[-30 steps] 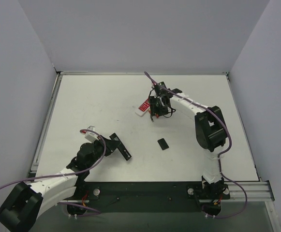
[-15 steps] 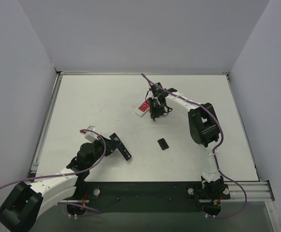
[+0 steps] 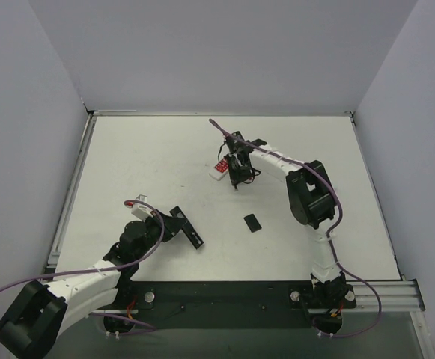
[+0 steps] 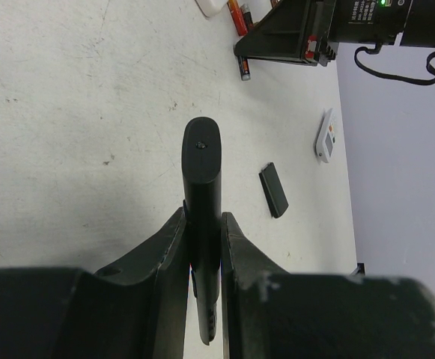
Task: Load the batteries into the remote control
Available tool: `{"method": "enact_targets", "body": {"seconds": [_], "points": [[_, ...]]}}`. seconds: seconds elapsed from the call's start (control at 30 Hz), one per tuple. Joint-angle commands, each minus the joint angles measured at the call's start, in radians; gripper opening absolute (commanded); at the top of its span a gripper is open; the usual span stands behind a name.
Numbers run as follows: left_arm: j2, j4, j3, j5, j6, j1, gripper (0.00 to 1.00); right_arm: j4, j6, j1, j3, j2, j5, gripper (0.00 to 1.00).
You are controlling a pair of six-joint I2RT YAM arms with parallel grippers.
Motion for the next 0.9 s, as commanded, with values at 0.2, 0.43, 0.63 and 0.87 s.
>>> {"method": "enact_targets", "body": {"seconds": [0.2,0.43,0.63,0.87], "points": [[-0.007,0.006,0.024,0.059,0.039,0.007,0.0,-0.171,0.016,0.16,-0.283,-0.163,0.057,0.0],[-0.037,0.022,-0.013,0.051,0.024,0.007,0.0,-0.233,0.056,0.244,-0.399,-0.246,0.029,0.1],[-0.057,0.006,-0.013,0.053,0.021,0.007,0.0,-0.268,0.059,0.258,-0.389,-0.251,0.026,0.2],[-0.07,-0.01,-0.013,0.059,0.009,0.007,0.0,-0.288,0.039,0.263,-0.331,-0.216,0.011,0.21]]}}
